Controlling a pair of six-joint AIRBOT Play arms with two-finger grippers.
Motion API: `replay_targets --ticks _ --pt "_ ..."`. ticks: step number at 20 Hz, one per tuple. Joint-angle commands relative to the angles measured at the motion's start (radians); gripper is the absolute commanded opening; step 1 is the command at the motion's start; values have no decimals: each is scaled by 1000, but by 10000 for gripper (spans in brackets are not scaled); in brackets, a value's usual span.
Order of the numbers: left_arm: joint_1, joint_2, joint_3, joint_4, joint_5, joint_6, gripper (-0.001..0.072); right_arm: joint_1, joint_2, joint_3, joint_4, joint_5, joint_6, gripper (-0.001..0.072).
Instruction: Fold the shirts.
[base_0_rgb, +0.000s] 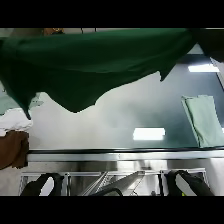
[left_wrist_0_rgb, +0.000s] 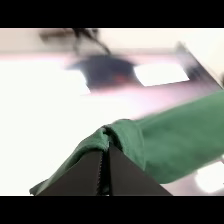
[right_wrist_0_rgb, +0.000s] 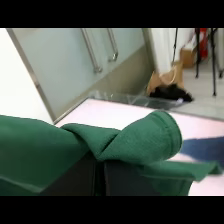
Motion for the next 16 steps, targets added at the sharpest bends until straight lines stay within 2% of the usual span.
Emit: replay_targets --ticks 1,4,6,9,12,14,15,16 --pt "63 82 24 49 -24 -1 12 -24 43 4 -27 10 -25 31" --pt "63 28 -61 -6 -34 8 13 -24 -46 -18 -23 106 -8 31" --pt "38 -53 -162 -71 -21 49 14 -21 -137 -54 -22 177 -6 31" --pt "-88 -229 -316 -70 86 136 17 35 -288 -171 -27 190 -21 32" --pt "-226 -480 -405 -54 283 225 16 127 -467 -314 -27 79 -56 32" --pt "-278 -689 -368 -55 386 227 19 182 -604 -371 -27 -41 -103 32" --pt "-285 -791 -308 -64 378 217 80 197 -676 -372 -23 -85 -115 33" --pt "-285 -874 -237 -72 337 185 499 201 -735 -372 -6 -123 -120 41"
